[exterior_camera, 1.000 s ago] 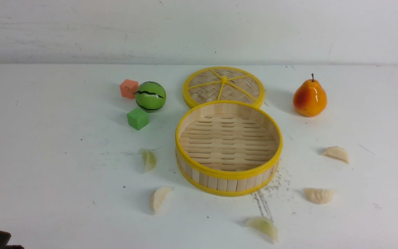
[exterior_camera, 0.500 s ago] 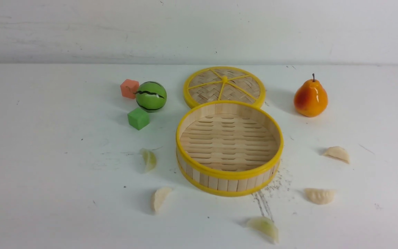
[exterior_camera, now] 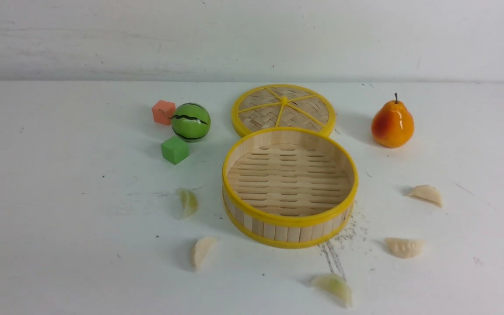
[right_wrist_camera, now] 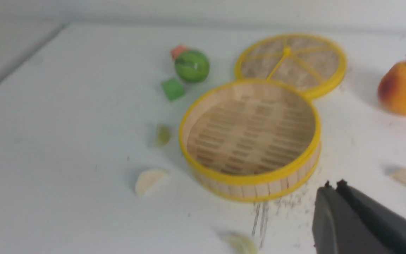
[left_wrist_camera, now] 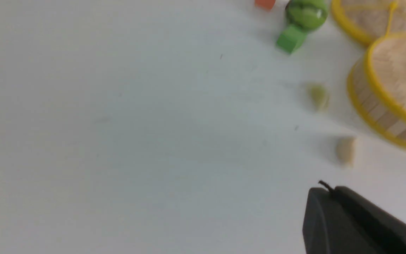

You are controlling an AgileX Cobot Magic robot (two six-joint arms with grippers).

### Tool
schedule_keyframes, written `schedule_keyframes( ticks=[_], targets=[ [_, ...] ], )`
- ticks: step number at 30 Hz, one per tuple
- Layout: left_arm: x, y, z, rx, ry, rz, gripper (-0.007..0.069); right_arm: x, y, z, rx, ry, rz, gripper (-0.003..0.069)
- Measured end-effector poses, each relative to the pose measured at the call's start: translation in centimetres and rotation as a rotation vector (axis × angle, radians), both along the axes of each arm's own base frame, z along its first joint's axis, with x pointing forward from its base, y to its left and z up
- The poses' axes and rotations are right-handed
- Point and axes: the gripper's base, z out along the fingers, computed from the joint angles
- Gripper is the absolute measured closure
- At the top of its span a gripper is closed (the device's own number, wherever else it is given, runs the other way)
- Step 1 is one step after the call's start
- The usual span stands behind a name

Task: Put the dumplings into the steamer on the white table.
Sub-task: 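Reach for and grasp a dumpling on the table with the left gripper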

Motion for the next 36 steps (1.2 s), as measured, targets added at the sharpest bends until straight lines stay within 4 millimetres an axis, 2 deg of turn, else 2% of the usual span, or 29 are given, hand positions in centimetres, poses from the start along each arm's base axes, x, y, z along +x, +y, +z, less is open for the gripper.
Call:
schedule_keyframes(
  ticks=[4, 7, 10, 14, 16, 17, 21, 24, 25, 29, 32, 36],
  targets=[
    [3.6, -0.9, -1.3, 0.094, 0.265, -0.044, 0.0638, 3.3, 1.8, -1.4, -0.080, 0.180, 0.144, 0.0678],
    [6.5, -2.1, -1.7, 0.118, 0.349, -0.088, 0.0638, 4.7, 3.2, -2.7, -0.145, 0.261, 0.229, 0.0676],
    [9.8, -3.8, -2.2, 0.127, 0.432, -0.131, 0.0638, 5.4, 4.6, -3.9, -0.186, 0.318, 0.301, 0.0675],
    [14.3, -6.0, -2.4, 0.091, 0.482, -0.157, 0.0638, 5.3, 5.4, -4.4, -0.199, 0.352, 0.348, 0.0673],
    [15.5, -6.5, -2.4, 0.075, 0.487, -0.161, 0.0634, 5.2, 5.4, -4.4, -0.202, 0.362, 0.358, 0.0673],
    [17.2, -7.3, -2.6, 0.046, 0.493, -0.171, 0.0620, 5.0, 5.4, -4.5, -0.207, 0.383, 0.374, 0.0671],
    [22.1, -9.8, -3.7, -0.034, 0.502, -0.220, 0.0519, 4.5, 5.5, -4.7, -0.203, 0.427, 0.408, 0.0670],
    [25.0, -11.2, -5.0, -0.067, 0.514, -0.244, 0.0404, 4.3, 5.7, -4.6, -0.180, 0.441, 0.423, 0.0668],
    [26.2, -11.7, -5.9, -0.071, 0.531, -0.247, 0.0343, 4.3, 5.7, -4.6, -0.173, 0.442, 0.425, 0.0667],
    [29.7, -12.6, -8.2, -0.041, 0.556, -0.235, 0.0172, 4.3, 5.8, -4.6, -0.169, 0.443, 0.427, 0.0663],
    [32.1, -12.9, -10.3, -0.005, 0.570, -0.200, 0.0096, 4.4, 5.8, -4.5, -0.166, 0.437, 0.422, 0.0661],
    [34.6, -13.5, -13.2, 0.005, 0.585, -0.170, 0.0076, 4.5, 5.8, -4.5, -0.162, 0.420, 0.409, 0.0659]
  ],
)
